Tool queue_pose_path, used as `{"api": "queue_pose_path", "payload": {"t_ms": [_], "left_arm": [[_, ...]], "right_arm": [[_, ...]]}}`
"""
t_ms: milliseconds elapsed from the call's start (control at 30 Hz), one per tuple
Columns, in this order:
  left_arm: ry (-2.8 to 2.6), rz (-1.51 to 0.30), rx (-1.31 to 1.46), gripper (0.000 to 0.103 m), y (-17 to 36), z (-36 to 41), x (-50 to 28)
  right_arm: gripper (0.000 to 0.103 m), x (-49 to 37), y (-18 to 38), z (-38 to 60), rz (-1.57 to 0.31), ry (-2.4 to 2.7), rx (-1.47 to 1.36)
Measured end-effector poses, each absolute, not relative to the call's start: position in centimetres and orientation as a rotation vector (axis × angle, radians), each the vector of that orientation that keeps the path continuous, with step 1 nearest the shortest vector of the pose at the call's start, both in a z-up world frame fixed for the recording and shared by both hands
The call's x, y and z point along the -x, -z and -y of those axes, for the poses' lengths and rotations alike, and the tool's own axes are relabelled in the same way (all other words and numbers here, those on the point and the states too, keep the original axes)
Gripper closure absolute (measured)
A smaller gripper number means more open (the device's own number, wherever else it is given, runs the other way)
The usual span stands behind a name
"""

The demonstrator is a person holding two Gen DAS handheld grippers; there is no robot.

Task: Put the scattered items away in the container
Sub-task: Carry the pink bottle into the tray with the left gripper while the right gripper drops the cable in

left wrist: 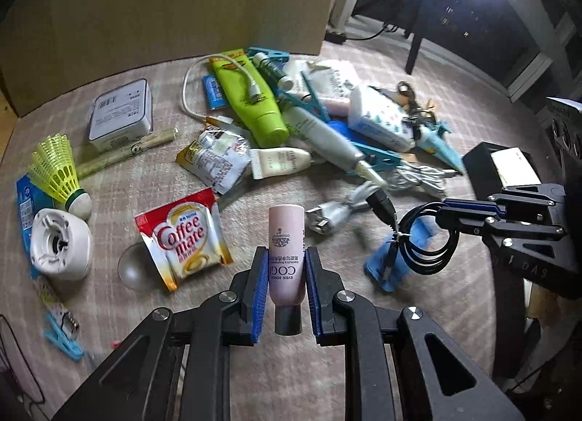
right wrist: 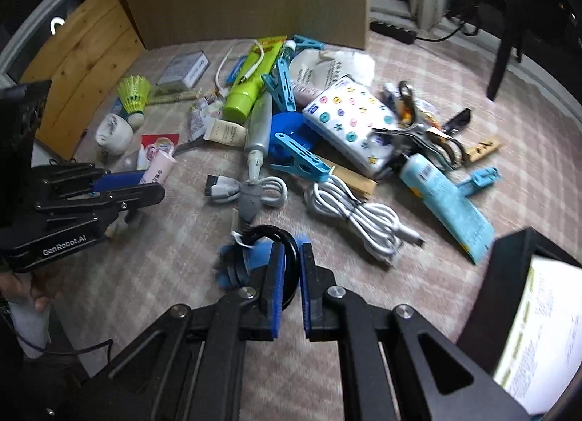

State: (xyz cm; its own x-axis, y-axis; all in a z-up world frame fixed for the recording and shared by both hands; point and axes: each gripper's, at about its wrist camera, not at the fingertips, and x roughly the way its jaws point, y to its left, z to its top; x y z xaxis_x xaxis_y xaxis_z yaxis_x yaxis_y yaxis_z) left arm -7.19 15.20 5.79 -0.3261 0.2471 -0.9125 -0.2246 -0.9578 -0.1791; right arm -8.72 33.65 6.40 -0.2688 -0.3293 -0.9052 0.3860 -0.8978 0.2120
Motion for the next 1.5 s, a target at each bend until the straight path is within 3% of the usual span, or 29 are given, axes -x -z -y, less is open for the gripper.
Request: {"api": "queue_pose_path", "payload": {"t_ms": [567, 1033, 1433, 1500], "left_arm": [[-2.280, -0.015, 1.446, 0.085, -10.7, -22.8, 3.2], [-1.999, -0.141, 1.232, 0.085, -15.5, -39.6, -0.2], [-1.811, -0.254, 1.156, 0.084, -16.4, -51.1, -4.3], [-1.797, -0.267, 1.163, 0.078, -16.4, -52.1, -4.7]], "right_arm": [[0.095, 3.8, -13.0, -42.5, -0.074, 2.418, -1.447], [0.095, -2.0, -19.2, -58.7, 0.101, 2.788, -1.453], [0.095, -6.7, -19.1, -67.0, 0.238, 2.940, -1.548], [0.095, -7.0, -19.0, -67.3, 0.247, 2.950, -1.556]]}}
